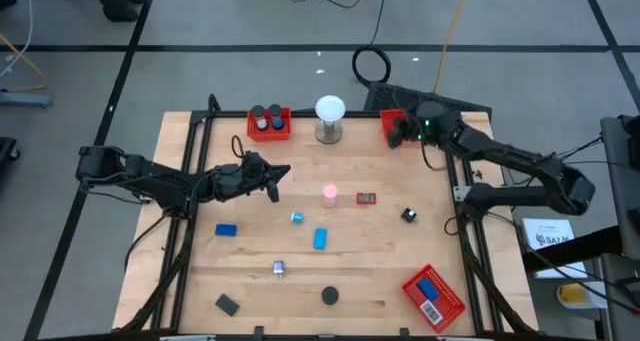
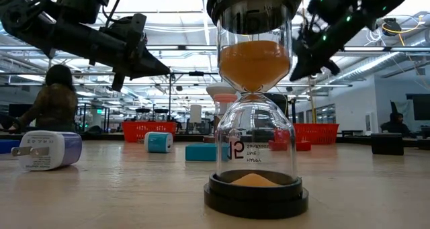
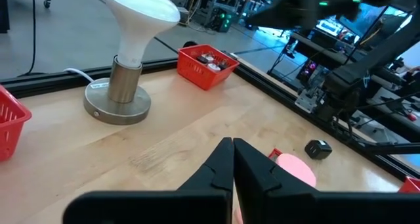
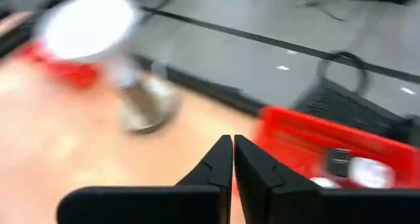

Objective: Pick & Place Office items
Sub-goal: Put the light blue digital clock into the bottom right red bin

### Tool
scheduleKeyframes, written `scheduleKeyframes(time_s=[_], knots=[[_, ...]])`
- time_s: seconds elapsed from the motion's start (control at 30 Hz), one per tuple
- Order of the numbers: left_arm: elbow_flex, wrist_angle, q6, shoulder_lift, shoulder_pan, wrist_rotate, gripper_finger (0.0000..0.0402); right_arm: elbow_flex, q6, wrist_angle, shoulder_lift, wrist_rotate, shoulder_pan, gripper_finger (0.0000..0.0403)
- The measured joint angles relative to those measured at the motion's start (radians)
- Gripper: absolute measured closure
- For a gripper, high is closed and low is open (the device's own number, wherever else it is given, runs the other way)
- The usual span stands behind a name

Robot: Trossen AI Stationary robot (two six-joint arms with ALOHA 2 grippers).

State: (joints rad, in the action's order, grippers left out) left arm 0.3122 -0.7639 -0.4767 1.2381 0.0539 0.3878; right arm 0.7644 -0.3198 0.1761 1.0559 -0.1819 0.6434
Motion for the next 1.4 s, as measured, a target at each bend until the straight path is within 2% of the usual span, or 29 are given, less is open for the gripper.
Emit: scheduleKeyframes(time_s=[0.07,0.3,0.5,0.67,0.8,0.93,1.17,1.27,1.4], knots=[[0.000,0.000,0.001,0.000,0.007,0.000,0.0398,0.000,-0.019,0.005,-0.023,-0.012,-0.082,0.0391],[0.000,0.003,0.083,0.000,0.038,-0.024,0.0382,0.000,-0.154,0.030,-0.013,-0.195,-0.336,0.0400],[0.000,0.004,0.161,0.000,0.052,-0.080,0.0399,0.000,-0.286,0.031,0.037,-0.335,-0.494,0.0399],[0.000,0.005,0.163,0.000,0.052,-0.095,0.0390,0.000,-0.407,0.023,0.098,-0.420,-0.605,0.0402],[0.000,0.004,0.111,0.000,0.052,-0.101,0.0388,0.000,-0.498,0.013,0.147,-0.426,-0.666,0.0402],[0.000,0.004,0.031,0.000,0.053,-0.101,0.0387,0.000,-0.509,0.008,0.191,-0.420,-0.703,0.0402],[0.000,0.005,0.058,0.000,0.013,-0.069,0.0399,0.000,-0.504,0.008,0.222,-0.419,-0.712,0.0401],[0.000,0.006,0.055,0.000,-0.032,-0.019,0.0395,0.000,-0.452,0.008,0.222,-0.410,-0.712,0.0397],[0.000,0.013,0.001,0.000,-0.110,0.046,0.0399,0.000,-0.321,0.008,0.222,-0.300,-0.711,0.0398]])
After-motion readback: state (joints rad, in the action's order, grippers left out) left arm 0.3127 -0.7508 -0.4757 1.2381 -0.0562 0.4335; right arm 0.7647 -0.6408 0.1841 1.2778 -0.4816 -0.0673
